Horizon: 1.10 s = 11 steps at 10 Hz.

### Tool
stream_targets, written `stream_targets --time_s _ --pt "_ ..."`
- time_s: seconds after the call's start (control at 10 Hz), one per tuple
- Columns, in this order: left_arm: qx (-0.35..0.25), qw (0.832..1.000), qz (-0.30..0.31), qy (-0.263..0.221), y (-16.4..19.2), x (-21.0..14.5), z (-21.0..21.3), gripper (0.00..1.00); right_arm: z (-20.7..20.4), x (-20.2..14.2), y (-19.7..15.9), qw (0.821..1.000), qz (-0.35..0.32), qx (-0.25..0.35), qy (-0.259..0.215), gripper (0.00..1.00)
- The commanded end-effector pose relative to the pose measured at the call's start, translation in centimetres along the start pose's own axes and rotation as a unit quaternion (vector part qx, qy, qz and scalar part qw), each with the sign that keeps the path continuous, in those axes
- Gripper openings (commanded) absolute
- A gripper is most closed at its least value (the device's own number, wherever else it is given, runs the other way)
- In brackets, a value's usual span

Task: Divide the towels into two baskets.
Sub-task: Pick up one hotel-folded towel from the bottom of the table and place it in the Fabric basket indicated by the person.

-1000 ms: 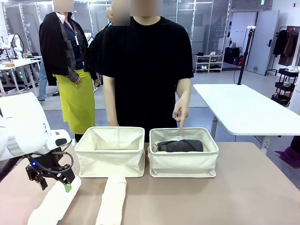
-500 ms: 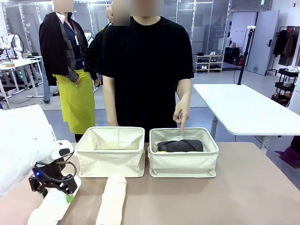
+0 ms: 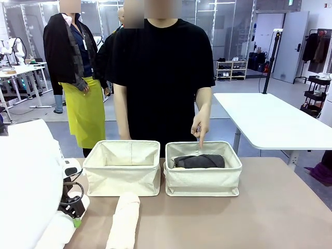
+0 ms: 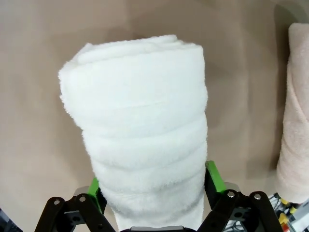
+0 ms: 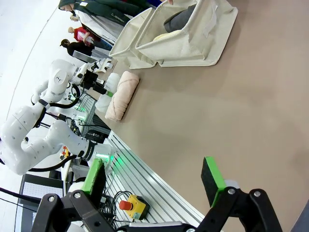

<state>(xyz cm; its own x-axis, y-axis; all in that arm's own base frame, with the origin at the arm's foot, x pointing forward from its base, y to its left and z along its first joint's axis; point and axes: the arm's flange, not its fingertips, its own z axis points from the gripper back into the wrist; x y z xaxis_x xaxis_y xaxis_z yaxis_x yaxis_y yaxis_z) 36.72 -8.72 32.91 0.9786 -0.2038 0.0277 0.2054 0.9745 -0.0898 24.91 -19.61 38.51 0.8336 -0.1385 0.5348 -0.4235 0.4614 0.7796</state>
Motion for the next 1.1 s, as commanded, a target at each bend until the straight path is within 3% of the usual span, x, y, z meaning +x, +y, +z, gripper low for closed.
stream_targets --time_s 0.0,0.1,0.2,0.3,0.4,1.0 --pt "-0.008 1.000 -0.003 -0.014 0.7 -7.7 -1.8 0.76 0.0 0.0 0.2 1.000 0.007 0.006 -0.006 1.00" --pt "-0.007 1.000 -0.003 -0.017 0.7 -7.7 -1.6 0.60 0.0 0.0 0.2 1.000 0.007 0.006 -0.006 1.00" --pt "-0.011 1.000 -0.003 -0.014 0.6 -7.7 -1.4 0.56 0.0 0.0 0.2 1.000 0.007 0.006 -0.006 1.00" --pt "-0.020 1.000 -0.006 -0.001 0.6 -7.7 -1.2 0.56 0.0 0.0 0.2 1.000 0.007 0.006 -0.006 1.00" --pt "0.001 1.000 0.006 -0.007 -0.1 -0.2 0.5 0.56 0.0 0.0 0.2 1.000 0.007 0.006 -0.006 1.00" --pt "0.001 1.000 0.006 -0.007 -0.1 -0.2 0.5 0.56 0.0 0.0 0.2 1.000 0.007 0.006 -0.006 1.00"
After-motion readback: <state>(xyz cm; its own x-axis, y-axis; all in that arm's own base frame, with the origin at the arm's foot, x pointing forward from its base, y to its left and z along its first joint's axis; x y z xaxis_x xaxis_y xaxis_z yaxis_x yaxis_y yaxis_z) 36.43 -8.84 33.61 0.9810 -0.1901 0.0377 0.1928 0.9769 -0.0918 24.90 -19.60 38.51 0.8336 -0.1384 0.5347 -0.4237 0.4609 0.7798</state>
